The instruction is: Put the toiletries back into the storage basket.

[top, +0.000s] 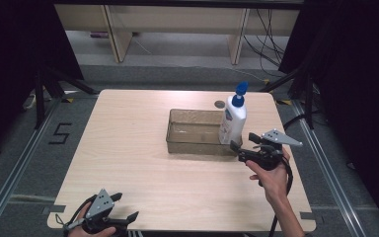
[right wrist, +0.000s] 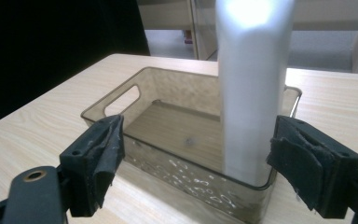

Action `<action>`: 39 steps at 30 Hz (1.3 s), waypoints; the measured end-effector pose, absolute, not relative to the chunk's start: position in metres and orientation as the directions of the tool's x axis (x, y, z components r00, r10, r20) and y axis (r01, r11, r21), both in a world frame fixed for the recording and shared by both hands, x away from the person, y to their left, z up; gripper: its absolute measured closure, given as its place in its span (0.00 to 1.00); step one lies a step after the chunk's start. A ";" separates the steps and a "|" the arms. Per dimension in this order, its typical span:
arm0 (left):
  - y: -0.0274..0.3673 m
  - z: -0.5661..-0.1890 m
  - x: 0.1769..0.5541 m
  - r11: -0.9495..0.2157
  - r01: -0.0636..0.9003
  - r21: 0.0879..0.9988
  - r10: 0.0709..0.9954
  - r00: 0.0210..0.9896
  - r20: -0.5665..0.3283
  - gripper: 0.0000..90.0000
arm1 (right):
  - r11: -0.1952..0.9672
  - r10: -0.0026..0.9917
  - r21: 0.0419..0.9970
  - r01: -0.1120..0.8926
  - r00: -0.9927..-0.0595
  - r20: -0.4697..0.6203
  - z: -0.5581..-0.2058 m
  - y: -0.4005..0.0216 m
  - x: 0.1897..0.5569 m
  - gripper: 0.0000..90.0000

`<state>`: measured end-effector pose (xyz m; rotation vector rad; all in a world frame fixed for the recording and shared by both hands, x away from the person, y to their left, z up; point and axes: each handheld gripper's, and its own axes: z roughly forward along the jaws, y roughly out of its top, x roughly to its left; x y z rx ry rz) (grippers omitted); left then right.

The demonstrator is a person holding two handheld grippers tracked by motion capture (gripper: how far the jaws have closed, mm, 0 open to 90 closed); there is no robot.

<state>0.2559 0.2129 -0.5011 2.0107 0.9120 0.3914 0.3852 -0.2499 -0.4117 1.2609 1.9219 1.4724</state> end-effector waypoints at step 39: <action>0.212 -0.500 0.255 -0.350 0.454 0.819 0.726 0.685 -0.069 0.17 | 0.068 0.801 0.912 0.404 -0.567 0.192 -0.445 -0.241 0.346 0.18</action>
